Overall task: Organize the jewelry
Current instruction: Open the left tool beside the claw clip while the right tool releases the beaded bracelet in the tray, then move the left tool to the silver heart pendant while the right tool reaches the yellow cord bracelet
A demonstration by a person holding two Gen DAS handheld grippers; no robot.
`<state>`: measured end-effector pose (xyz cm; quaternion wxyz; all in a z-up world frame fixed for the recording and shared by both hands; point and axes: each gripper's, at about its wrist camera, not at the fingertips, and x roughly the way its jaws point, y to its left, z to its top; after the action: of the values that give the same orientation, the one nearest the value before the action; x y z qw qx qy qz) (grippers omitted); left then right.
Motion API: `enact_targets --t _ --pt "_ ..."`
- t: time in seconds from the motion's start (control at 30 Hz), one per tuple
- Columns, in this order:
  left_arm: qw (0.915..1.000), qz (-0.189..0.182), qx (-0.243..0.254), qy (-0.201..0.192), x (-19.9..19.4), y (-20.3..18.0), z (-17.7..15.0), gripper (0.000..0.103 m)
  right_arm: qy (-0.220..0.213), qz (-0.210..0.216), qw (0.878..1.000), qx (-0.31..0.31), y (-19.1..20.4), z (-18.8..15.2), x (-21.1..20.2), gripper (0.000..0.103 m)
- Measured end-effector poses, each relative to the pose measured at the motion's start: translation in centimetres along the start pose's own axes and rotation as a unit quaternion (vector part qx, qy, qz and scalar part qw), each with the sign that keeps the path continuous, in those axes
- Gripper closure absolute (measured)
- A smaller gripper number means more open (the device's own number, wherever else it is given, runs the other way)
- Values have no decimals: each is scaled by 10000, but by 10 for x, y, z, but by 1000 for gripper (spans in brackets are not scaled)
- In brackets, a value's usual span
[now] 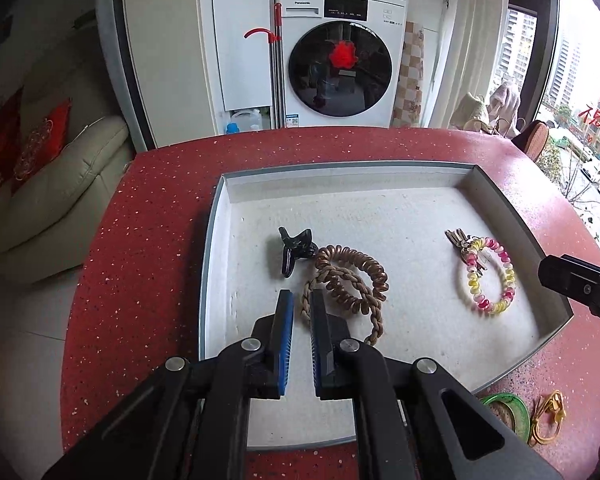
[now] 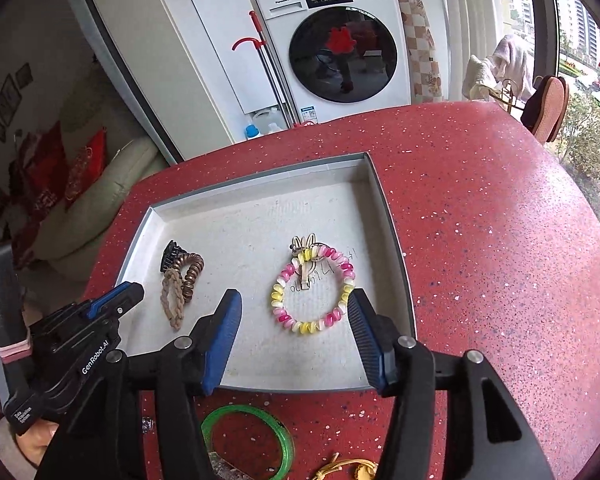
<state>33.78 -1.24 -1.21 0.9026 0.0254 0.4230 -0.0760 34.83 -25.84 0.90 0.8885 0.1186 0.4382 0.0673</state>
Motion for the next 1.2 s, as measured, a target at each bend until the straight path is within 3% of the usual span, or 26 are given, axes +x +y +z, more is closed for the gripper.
enact_targets --t 0.67,0.7,0.73,0.77,1.03,1.2 --pt "9988 -269 -407 52 -50 18 -40 76 76 246 9997 34 3 -45 -38 29" --pt "9987 -274 -418 50 -53 18 -43 69 74 252 9996 32 3 -48 -40 28" --pt "9987 -264 -443 50 -55 19 -45 47 73 259 9996 26 4 -50 -42 28" --pt "9985 -206 -511 63 -58 20 -47 0 74 263 9996 20 4 -53 -44 28" --pt "9989 -101 -411 -207 -86 16 -57 0 -13 282 9996 -71 8 -72 -61 22" --pt "9991 -91 -389 -103 -93 12 -67 0 -136 368 9992 -36 8 -86 -74 17"
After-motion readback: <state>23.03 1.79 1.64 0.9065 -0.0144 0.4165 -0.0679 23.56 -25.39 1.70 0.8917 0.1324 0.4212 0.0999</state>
